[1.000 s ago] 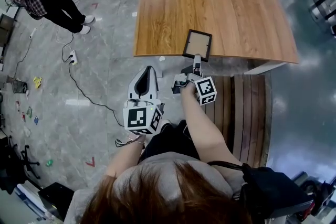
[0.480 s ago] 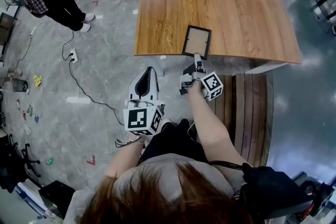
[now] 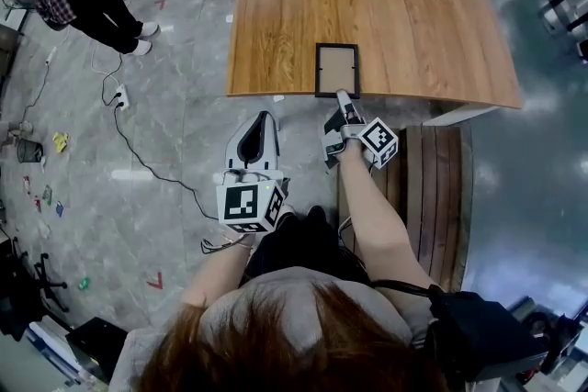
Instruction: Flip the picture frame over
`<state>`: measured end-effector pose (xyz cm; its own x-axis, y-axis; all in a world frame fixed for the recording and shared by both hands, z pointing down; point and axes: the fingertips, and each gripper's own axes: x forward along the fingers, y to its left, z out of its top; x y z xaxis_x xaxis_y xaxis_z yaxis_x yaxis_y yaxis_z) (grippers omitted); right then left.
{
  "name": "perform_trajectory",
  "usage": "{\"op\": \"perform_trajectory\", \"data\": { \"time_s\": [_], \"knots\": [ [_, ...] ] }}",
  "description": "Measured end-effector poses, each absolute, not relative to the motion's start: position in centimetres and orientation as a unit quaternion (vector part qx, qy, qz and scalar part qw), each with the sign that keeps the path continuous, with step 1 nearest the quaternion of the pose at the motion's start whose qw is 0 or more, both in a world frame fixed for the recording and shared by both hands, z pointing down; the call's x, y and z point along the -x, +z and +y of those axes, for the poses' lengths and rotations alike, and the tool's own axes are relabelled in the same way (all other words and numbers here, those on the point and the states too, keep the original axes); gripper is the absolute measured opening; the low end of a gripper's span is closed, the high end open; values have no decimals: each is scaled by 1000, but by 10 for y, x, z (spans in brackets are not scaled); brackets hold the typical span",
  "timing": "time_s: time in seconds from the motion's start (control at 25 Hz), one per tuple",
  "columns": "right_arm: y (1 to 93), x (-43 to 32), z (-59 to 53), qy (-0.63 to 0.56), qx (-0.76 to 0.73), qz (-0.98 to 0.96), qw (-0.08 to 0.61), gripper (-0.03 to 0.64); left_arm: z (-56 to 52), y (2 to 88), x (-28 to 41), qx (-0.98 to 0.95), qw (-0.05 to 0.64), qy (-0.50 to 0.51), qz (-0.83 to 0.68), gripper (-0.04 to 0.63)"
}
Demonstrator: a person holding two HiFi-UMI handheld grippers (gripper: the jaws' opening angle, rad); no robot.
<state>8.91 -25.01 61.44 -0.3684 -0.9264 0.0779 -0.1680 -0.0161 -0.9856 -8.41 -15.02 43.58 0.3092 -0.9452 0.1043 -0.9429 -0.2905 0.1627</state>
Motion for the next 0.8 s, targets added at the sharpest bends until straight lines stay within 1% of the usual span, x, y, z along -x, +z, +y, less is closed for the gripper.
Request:
{"op": "perform_trajectory", "data": {
  "time_s": [0.36, 0.48, 0.52, 0.56, 0.68, 0.8],
  "knots": [
    [619, -90, -253, -547, 475, 611, 320, 95, -148, 440, 81, -804, 100, -1, -587, 8],
    [618, -90, -253, -549, 474, 610, 319, 176, -149, 439, 84, -804, 102, -3, -586, 8],
    [616, -88, -253, -549, 467, 615, 319, 181, -149, 439, 84, -804, 102, -4, -586, 8],
    [614, -87, -252, -548, 461, 621, 319, 200, -149, 440, 84, -804, 103, -4, -586, 8],
    [613, -85, -245, -544, 460, 633, 304, 212, -147, 442, 80, -805, 104, -2, -584, 8],
    [607, -83, -234, -526, 473, 654, 267, 212, -146, 444, 79, -806, 106, -3, -582, 8]
  ]
}}
